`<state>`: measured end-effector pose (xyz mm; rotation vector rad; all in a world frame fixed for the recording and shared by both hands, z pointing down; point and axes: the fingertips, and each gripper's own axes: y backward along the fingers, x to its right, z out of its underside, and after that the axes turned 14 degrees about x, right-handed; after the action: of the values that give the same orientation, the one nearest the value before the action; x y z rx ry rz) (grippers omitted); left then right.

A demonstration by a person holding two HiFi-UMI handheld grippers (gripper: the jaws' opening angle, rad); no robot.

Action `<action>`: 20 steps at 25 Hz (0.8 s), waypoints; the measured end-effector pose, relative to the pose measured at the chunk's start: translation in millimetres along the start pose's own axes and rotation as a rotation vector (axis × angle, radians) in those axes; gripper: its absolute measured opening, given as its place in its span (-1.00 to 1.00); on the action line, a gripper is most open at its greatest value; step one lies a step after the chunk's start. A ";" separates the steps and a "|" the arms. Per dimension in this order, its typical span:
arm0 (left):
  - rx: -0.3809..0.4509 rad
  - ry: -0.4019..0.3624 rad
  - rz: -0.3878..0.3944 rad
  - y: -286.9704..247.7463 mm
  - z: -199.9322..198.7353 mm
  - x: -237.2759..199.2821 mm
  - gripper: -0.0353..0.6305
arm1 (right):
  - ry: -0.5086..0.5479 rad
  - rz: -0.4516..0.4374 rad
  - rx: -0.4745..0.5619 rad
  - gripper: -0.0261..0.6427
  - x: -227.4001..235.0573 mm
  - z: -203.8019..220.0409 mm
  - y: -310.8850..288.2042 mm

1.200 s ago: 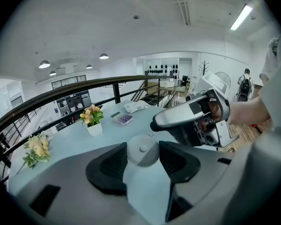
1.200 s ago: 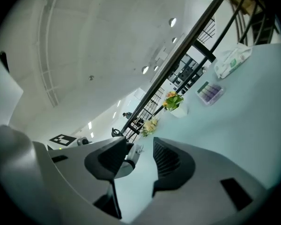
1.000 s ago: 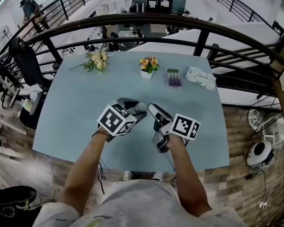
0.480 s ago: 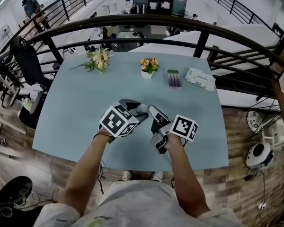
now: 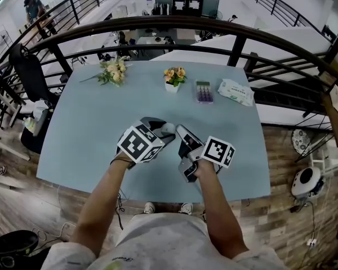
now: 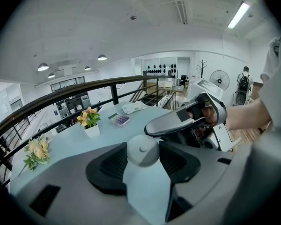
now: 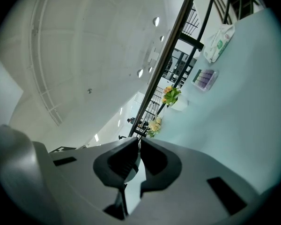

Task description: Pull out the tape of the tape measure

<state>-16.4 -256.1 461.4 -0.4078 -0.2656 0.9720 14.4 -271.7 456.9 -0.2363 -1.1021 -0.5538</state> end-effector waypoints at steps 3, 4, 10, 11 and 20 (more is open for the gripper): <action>-0.012 -0.011 0.001 0.1 2.7 -1.0 -0.25 | 0.017 0.013 0.007 -0.86 3.0 -1.6 1.4; -0.013 -0.010 0.002 0.4 3.2 -1.5 -0.25 | 0.019 0.016 0.010 -0.86 3.8 -2.8 1.9; -0.010 -0.002 0.013 0.0 4.3 -2.8 -0.25 | 0.036 0.018 0.005 -0.87 5.1 -4.4 2.4; -0.013 -0.003 0.011 0.6 4.8 -4.0 -0.25 | 0.036 0.020 0.009 -0.87 5.3 -5.2 2.1; -0.015 0.018 -0.044 17.5 13.9 -29.1 -0.25 | 0.060 0.052 0.079 -0.87 15.4 -34.8 8.7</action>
<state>-50.7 -268.9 464.9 -0.4230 -0.2649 0.9236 51.3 -284.6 456.0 -0.1783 -1.0549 -0.4678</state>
